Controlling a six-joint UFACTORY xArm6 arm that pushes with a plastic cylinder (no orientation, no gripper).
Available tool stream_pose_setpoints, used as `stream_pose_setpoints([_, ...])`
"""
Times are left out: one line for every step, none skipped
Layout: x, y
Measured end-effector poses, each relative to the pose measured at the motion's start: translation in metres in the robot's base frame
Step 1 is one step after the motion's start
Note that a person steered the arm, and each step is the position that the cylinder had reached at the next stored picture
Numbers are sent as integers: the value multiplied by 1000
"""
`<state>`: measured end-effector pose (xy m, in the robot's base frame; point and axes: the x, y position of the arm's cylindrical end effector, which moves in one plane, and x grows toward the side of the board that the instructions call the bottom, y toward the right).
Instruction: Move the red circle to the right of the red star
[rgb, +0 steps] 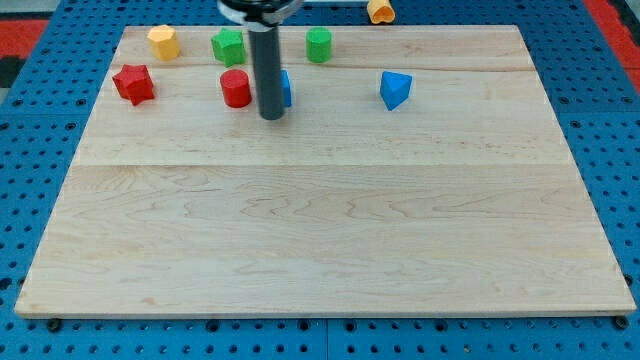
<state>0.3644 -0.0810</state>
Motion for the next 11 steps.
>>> stream_pose_setpoints([-13, -33])
stream_pose_setpoints([-37, -33])
stream_pose_setpoints([-38, -21])
stream_pose_setpoints([-29, 15])
stream_pose_setpoints([-30, 25])
stream_pose_setpoints([-59, 19])
stream_pose_setpoints([-90, 25])
stream_pose_setpoints([-100, -3])
stream_pose_setpoints([-86, -35])
stream_pose_setpoints([-64, -35])
stream_pose_setpoints([-68, -26])
